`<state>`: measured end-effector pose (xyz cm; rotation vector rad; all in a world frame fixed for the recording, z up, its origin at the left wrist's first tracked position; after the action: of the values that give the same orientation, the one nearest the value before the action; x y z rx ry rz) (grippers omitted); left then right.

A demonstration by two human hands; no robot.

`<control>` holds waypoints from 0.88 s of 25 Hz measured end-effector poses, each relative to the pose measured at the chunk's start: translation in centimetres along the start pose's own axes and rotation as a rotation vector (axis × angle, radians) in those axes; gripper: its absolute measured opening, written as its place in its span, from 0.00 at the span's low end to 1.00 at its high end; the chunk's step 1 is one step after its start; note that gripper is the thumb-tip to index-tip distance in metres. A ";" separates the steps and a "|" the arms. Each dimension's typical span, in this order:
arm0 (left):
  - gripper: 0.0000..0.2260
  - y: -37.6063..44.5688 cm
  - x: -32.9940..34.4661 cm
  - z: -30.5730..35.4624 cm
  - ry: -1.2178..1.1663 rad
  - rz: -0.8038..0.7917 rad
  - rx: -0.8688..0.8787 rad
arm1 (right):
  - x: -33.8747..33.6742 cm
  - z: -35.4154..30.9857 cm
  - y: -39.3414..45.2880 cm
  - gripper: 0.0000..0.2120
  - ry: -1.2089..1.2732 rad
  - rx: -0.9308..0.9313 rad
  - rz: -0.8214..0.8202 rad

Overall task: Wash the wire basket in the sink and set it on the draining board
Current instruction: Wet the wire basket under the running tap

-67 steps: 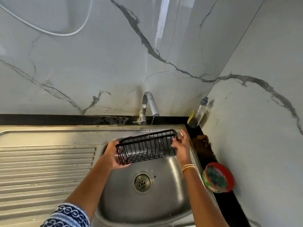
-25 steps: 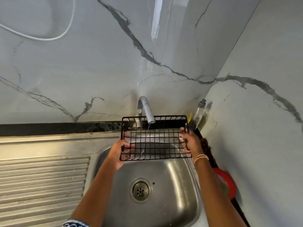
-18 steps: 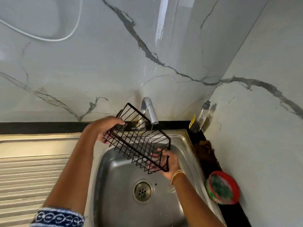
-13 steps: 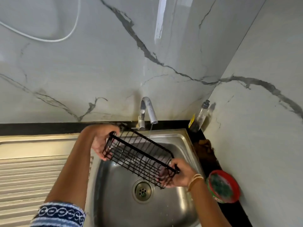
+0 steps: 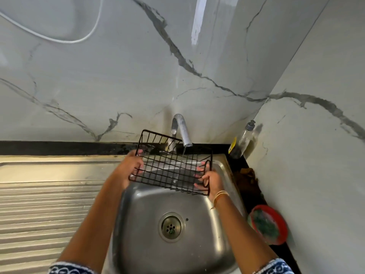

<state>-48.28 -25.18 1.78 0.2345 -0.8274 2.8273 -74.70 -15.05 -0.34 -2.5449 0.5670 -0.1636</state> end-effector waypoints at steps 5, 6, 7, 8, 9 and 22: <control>0.16 -0.6 -1.4 5.2 0.542 0.035 -0.447 | 1.6 3.4 -2.8 0.15 -0.046 0.418 -0.181; 0.16 -1.4 -1.1 5.0 0.531 -0.033 -0.535 | 0.4 3.3 -3.6 0.18 -0.117 0.468 -0.203; 0.15 -1.7 -0.8 4.2 0.497 -0.107 -0.600 | -0.9 2.7 -4.2 0.22 -0.188 0.494 -0.223; 0.13 -2.0 -0.7 3.1 0.446 -0.177 -0.640 | -2.2 1.8 -4.6 0.25 -0.267 0.491 -0.206; 0.13 -2.1 -0.4 1.8 0.382 -0.242 -0.633 | -3.5 0.5 -4.7 0.25 -0.333 0.469 -0.173; 0.14 -0.5 -3.4 -3.1 0.071 0.009 -0.253 | 1.1 -0.4 -2.0 0.16 -0.376 0.169 0.010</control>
<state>-45.20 -23.56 -1.20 0.0924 -1.1578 2.6854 -73.06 -14.21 1.06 -2.3269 0.3988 0.2560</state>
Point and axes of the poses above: each hand's wrist, its own y-axis towards the middle knuckle, its own x-axis out of the palm, z = x × y, the point moved 5 cm from there along y, towards the middle knuckle, and after that the axes turned 9 degrees about -y, right-handed, at the moved point
